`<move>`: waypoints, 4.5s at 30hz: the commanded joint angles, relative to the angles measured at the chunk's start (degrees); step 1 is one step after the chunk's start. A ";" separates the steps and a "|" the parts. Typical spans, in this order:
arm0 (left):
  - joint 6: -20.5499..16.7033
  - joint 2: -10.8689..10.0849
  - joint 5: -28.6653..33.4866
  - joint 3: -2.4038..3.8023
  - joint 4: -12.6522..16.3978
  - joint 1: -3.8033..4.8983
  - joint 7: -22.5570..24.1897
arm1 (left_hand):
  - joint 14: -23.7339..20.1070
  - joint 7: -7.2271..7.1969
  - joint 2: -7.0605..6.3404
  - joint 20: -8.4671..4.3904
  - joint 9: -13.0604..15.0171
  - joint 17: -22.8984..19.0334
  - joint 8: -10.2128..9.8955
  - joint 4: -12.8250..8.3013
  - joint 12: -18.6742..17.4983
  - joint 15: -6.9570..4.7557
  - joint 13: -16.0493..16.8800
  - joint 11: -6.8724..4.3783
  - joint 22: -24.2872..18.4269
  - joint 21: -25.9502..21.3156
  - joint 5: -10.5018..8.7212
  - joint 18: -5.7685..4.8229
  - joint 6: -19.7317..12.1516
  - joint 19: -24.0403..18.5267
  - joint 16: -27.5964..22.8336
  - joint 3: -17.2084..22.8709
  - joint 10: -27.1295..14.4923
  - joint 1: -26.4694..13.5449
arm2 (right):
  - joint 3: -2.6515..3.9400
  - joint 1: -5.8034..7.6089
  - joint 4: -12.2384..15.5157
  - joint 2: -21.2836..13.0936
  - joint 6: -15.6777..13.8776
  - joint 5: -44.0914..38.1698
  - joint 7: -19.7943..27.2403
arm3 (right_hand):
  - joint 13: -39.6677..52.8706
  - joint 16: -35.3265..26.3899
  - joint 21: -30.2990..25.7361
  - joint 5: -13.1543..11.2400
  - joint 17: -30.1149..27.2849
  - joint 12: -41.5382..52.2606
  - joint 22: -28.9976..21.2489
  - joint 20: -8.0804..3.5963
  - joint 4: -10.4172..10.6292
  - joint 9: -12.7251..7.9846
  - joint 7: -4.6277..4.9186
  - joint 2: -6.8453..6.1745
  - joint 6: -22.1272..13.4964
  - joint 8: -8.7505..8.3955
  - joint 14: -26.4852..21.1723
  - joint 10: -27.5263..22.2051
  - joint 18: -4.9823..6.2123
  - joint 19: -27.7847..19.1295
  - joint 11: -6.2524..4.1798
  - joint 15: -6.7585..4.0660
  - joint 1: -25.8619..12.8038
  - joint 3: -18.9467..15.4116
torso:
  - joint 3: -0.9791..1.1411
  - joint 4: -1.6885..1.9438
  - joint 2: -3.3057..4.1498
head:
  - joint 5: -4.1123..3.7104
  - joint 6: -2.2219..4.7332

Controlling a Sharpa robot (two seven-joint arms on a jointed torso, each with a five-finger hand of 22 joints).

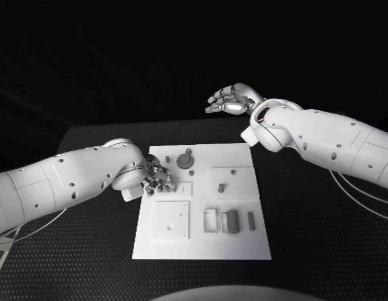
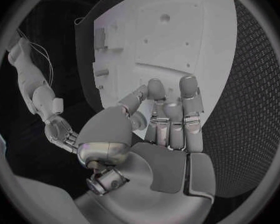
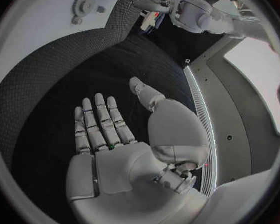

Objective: Assemble the parts on the task board

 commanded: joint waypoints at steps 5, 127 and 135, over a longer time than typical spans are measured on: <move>0.89 0.75 -0.92 0.04 -0.07 0.00 0.18 | 1.77 -1.47 0.05 -1.01 3.24 -0.20 -0.04 -0.14 0.33 -2.12 -0.03 -0.79 1.12 0.17 0.19 0.74 3.46 0.62 0.32 0.67 -0.42 -0.37 | 0.02 0.02 -0.06 0.16 0.79 -0.02 0.41 | -0.19 -0.30 -0.42 -0.29 -0.10 -0.34 0.09 0.12 0.09 -0.08 2.12 0.45 -0.36 0.18 0.49 0.55 -0.67 -0.04 0.03 0.02 0.21 -0.38 | 0.04 -0.01 0.07 | -0.06 -0.19; 3.51 3.73 -19.21 0.05 -0.07 -1.26 0.35 | 3.48 -3.61 -0.07 -1.70 4.81 -4.25 1.74 -0.39 3.41 -4.00 0.50 -2.78 1.30 4.76 18.51 -0.01 9.15 3.45 7.56 2.86 3.90 -7.20 | 0.00 -0.15 -0.35 0.36 1.79 -0.02 0.35 | -1.63 -1.02 -1.14 -0.29 -0.42 -1.13 0.89 0.20 -0.32 -0.28 2.21 0.68 -0.13 0.75 0.79 1.35 -0.85 -0.30 0.12 0.30 0.54 -0.71 | -0.03 -0.01 0.00 | -0.25 -1.23; 4.24 3.78 -19.55 0.05 0.24 -1.32 0.32 | 3.55 -3.64 0.00 -1.72 4.84 -4.29 1.80 -0.41 3.47 -4.03 0.50 -2.82 1.29 4.84 18.58 0.01 9.17 3.51 7.62 2.93 3.95 -7.25 | -0.01 -0.15 -0.34 0.35 1.93 -0.02 0.33 | -1.67 -1.04 -1.16 -0.29 -0.43 -1.15 0.92 0.20 -0.33 -0.29 2.21 0.69 -0.13 0.76 0.79 1.36 -0.86 -0.30 0.13 0.30 0.54 -0.72 | -0.05 0.02 0.00 | -0.28 -1.33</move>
